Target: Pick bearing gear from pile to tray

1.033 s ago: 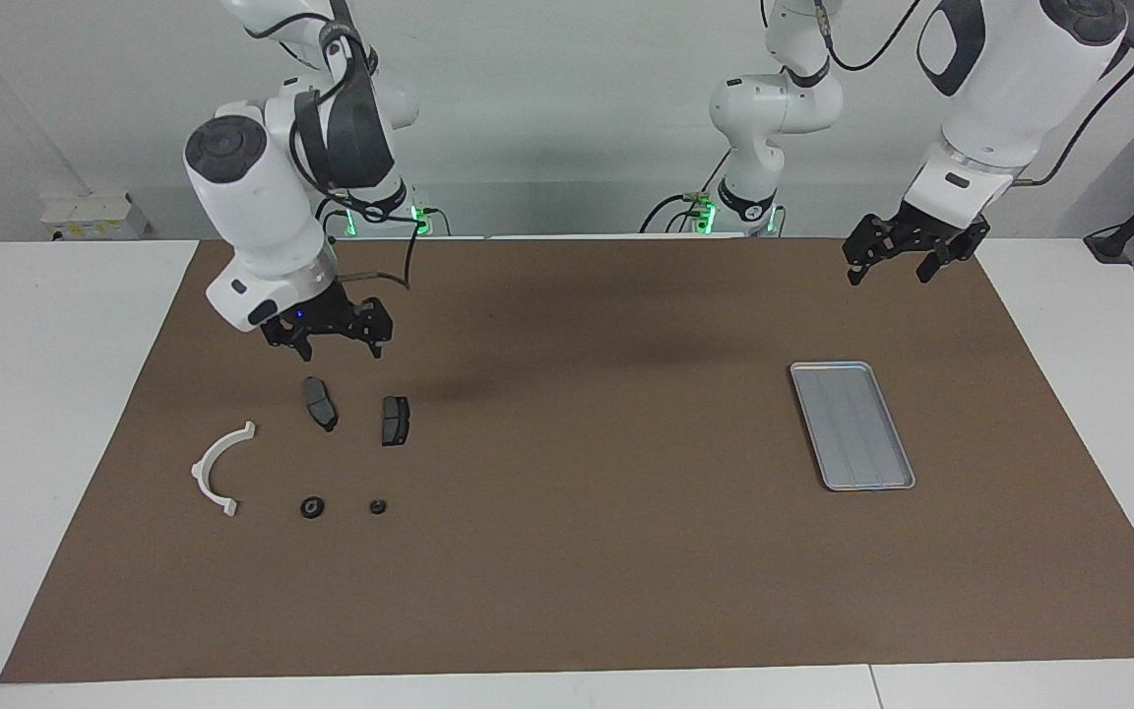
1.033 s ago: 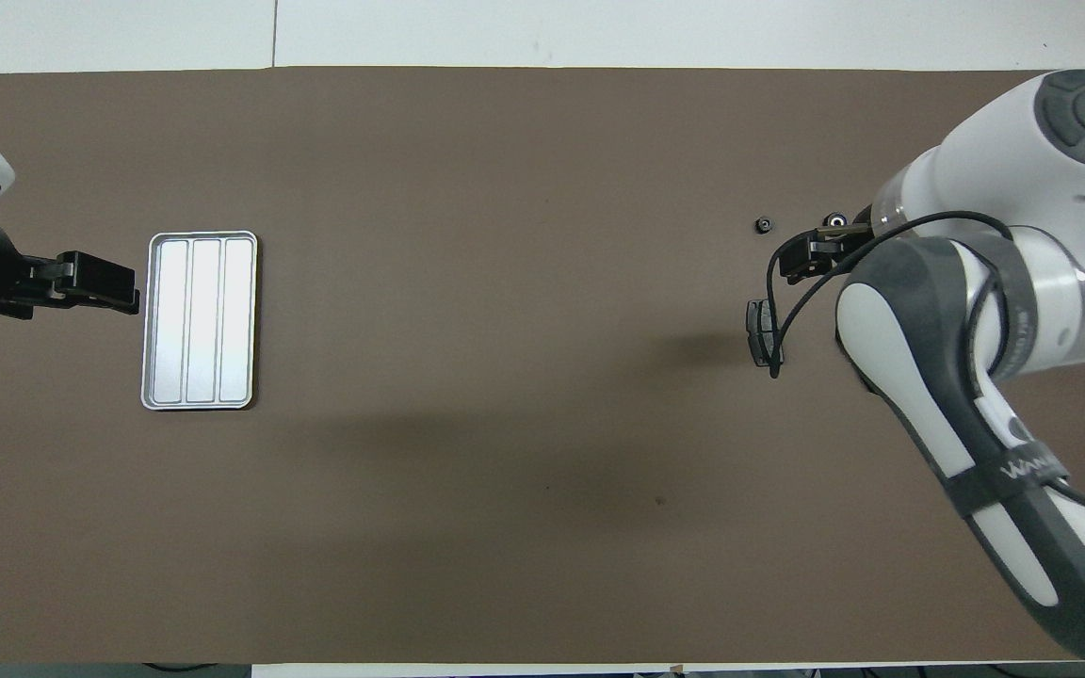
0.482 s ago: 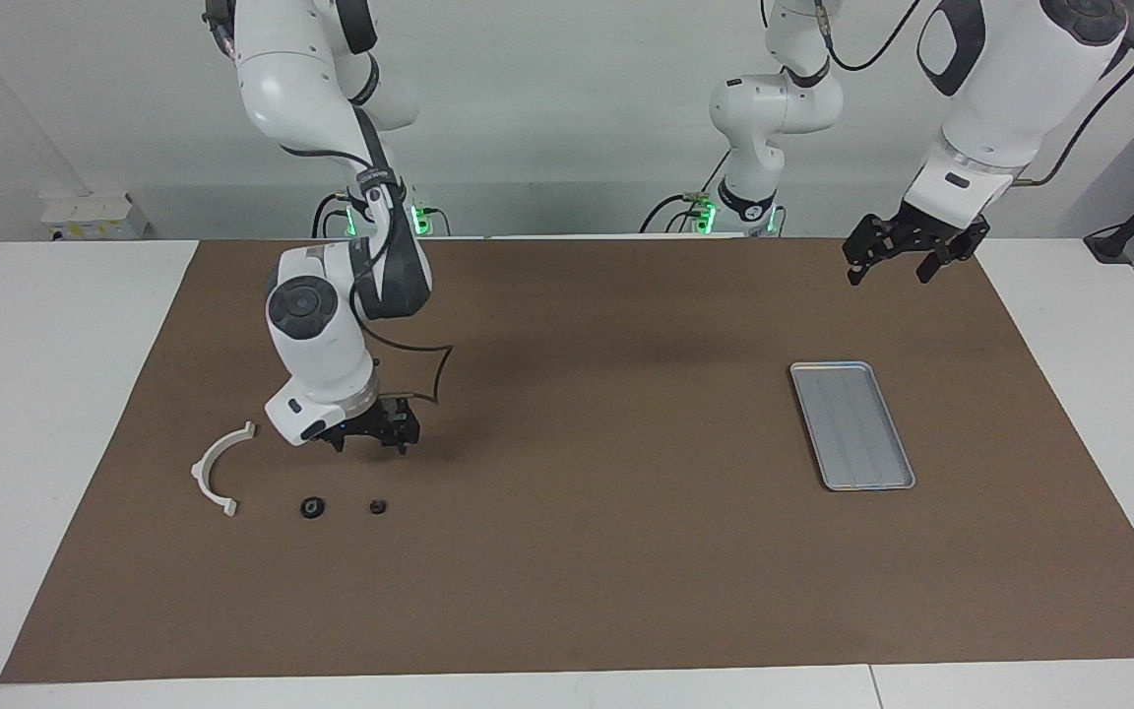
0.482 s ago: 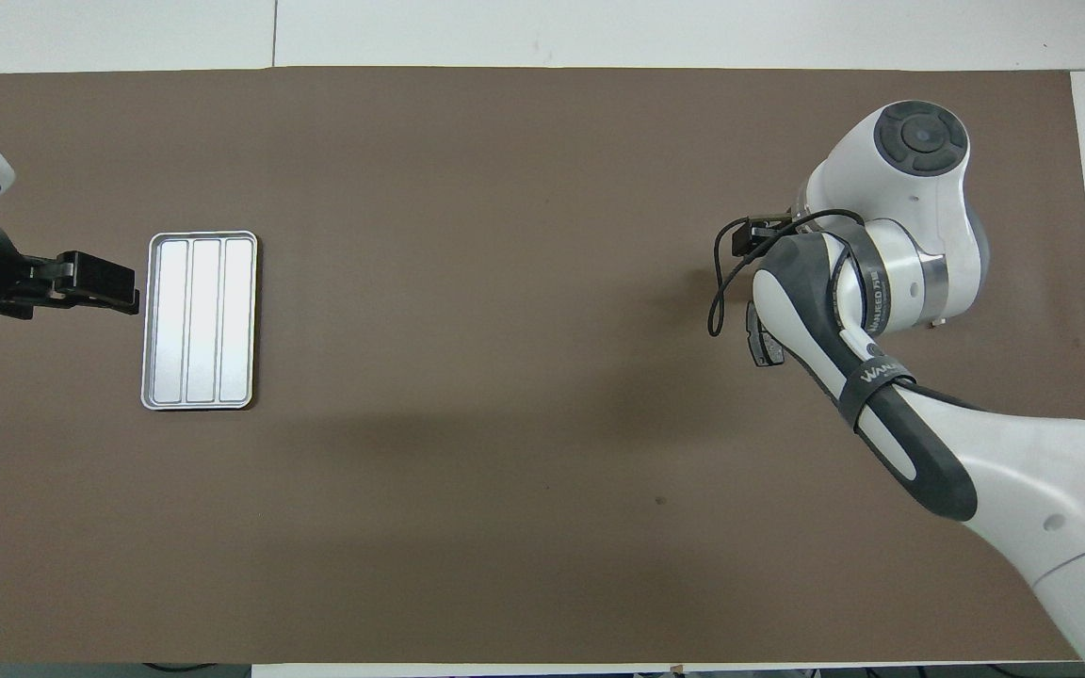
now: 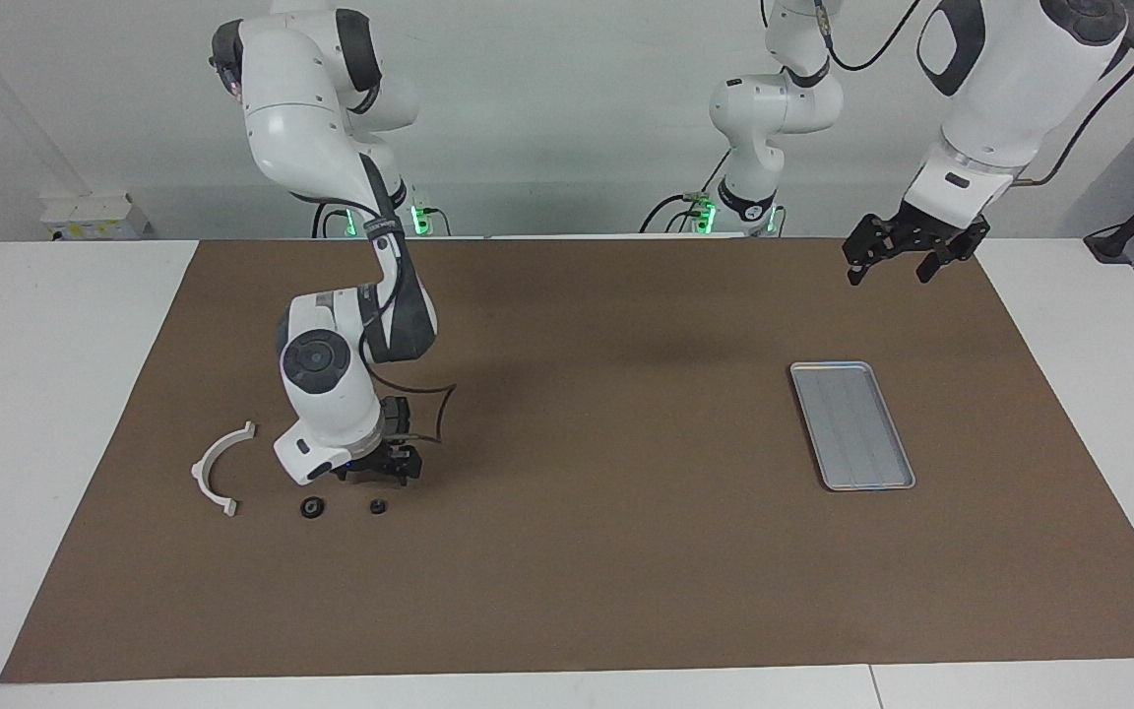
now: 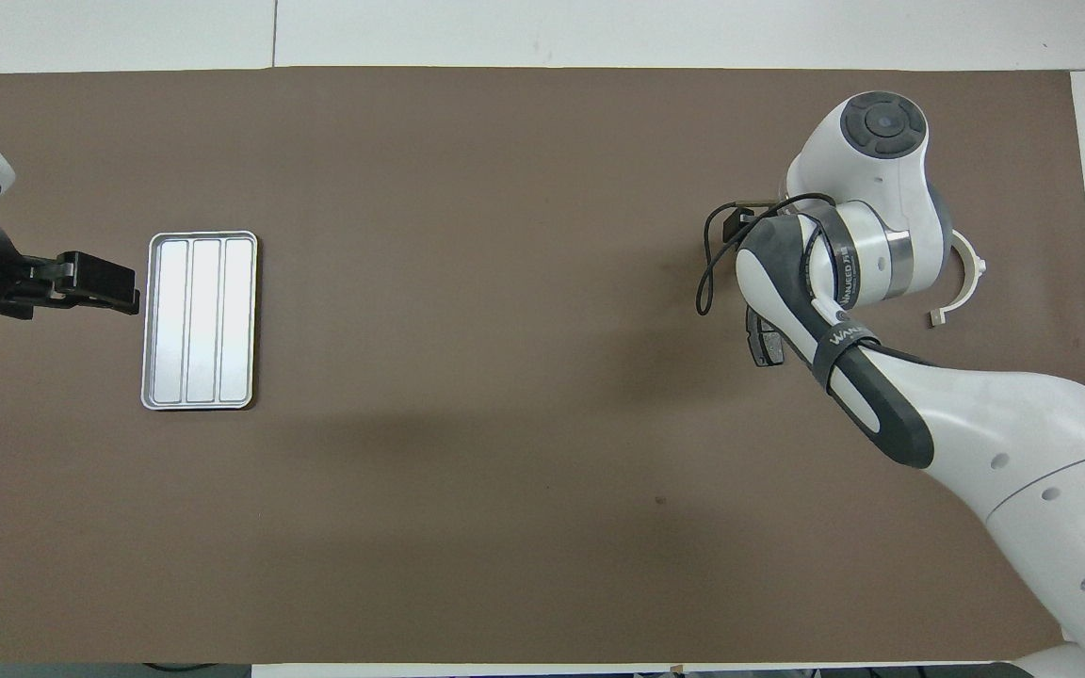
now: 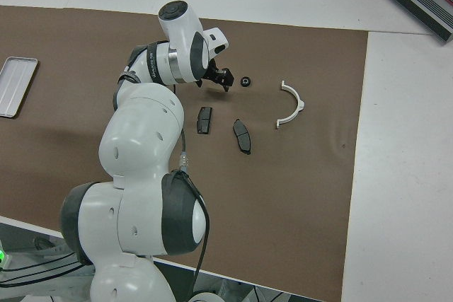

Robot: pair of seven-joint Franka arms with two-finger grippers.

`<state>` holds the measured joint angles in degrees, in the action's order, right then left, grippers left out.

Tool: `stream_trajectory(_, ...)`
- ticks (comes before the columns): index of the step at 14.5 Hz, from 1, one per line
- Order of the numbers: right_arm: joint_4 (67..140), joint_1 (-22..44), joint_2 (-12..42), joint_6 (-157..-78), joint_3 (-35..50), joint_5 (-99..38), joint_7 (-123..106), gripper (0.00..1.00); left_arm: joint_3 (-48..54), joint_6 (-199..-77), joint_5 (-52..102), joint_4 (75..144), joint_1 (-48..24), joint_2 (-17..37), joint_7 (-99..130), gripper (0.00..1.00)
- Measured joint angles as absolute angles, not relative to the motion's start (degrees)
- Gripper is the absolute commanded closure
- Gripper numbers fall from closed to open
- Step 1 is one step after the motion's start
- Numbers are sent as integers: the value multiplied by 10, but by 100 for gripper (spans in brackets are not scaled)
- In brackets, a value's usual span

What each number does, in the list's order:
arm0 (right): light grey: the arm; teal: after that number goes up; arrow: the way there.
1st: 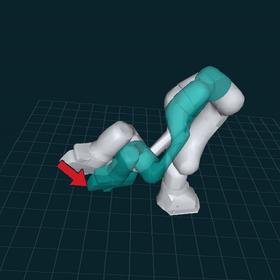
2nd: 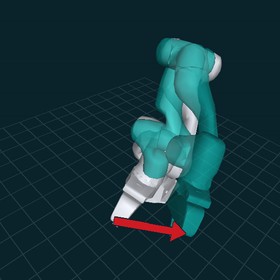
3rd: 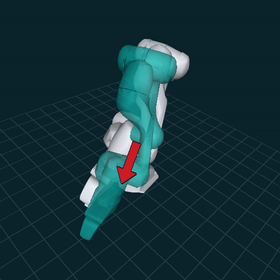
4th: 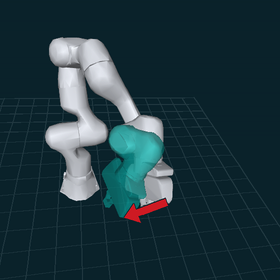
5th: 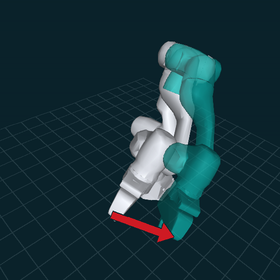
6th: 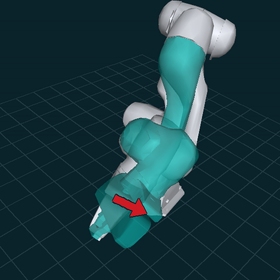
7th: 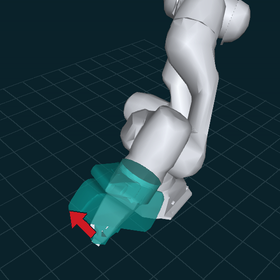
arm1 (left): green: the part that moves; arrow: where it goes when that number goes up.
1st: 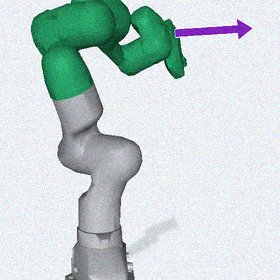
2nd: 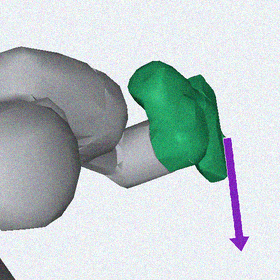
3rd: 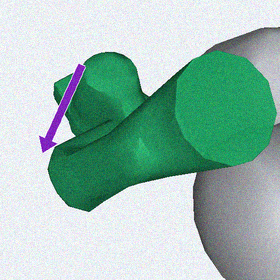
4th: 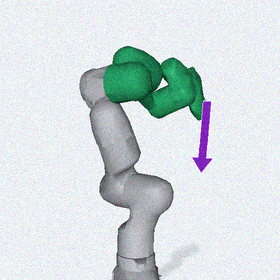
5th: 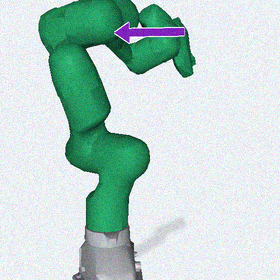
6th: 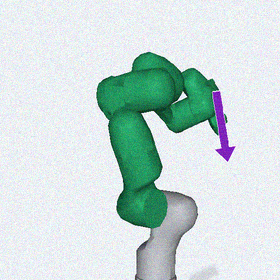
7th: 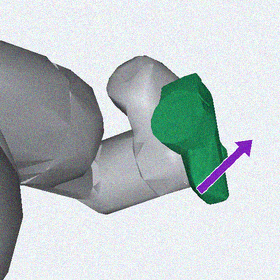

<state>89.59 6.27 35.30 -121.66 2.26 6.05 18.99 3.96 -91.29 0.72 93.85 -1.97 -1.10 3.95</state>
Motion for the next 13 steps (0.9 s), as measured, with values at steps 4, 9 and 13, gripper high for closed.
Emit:
stream_trajectory(4, 877, 63, 367, -1217, 23, 60, 208, 7, 40, -913, 7, 939, -20, -11, 39, 0)
stream_trajectory(9, 871, 62, 370, -1227, 23, 60, 223, 16, 40, -913, 7, 939, -20, -11, 39, 0)
stream_trajectory(13, 870, 59, 371, -1246, 23, 60, 226, 27, 40, -913, 7, 939, -20, -11, 39, 0)
